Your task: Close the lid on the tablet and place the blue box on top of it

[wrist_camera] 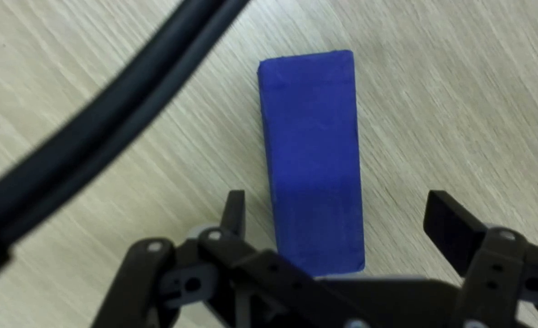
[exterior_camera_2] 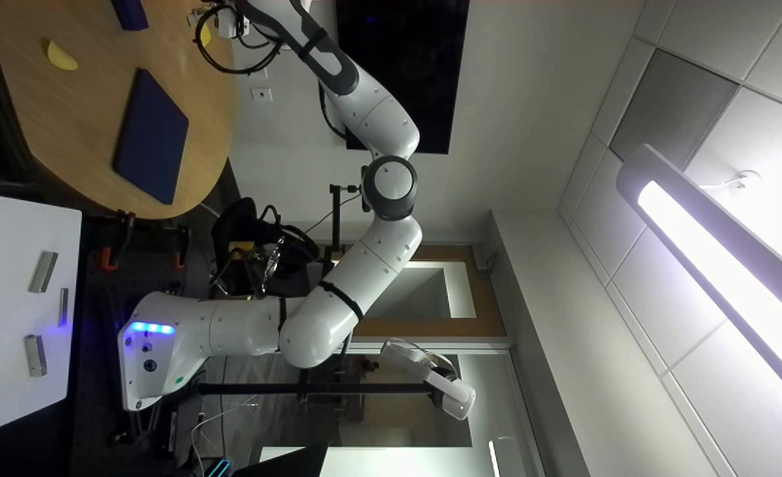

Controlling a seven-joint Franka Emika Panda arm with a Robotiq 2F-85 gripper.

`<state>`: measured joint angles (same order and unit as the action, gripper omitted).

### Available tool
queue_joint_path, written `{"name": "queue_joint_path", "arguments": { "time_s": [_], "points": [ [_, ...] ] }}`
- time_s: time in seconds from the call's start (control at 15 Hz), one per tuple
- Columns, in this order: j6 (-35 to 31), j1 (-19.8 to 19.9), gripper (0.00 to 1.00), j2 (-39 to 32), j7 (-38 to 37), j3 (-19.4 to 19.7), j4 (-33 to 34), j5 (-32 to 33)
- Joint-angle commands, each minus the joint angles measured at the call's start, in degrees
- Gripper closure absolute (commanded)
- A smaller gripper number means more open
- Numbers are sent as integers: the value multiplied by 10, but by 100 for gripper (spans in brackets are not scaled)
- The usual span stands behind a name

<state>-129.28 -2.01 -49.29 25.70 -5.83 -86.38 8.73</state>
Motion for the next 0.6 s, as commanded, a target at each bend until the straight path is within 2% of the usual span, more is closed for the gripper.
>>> {"name": "queue_joint_path", "arguments": {
  "time_s": [0.0, 0.53],
  "points": [
    [25, 0, 0, -16, 10, 2, 28, 13],
    [34, 1, 0, -38, 11, 7, 43, 17]
  ]
}}
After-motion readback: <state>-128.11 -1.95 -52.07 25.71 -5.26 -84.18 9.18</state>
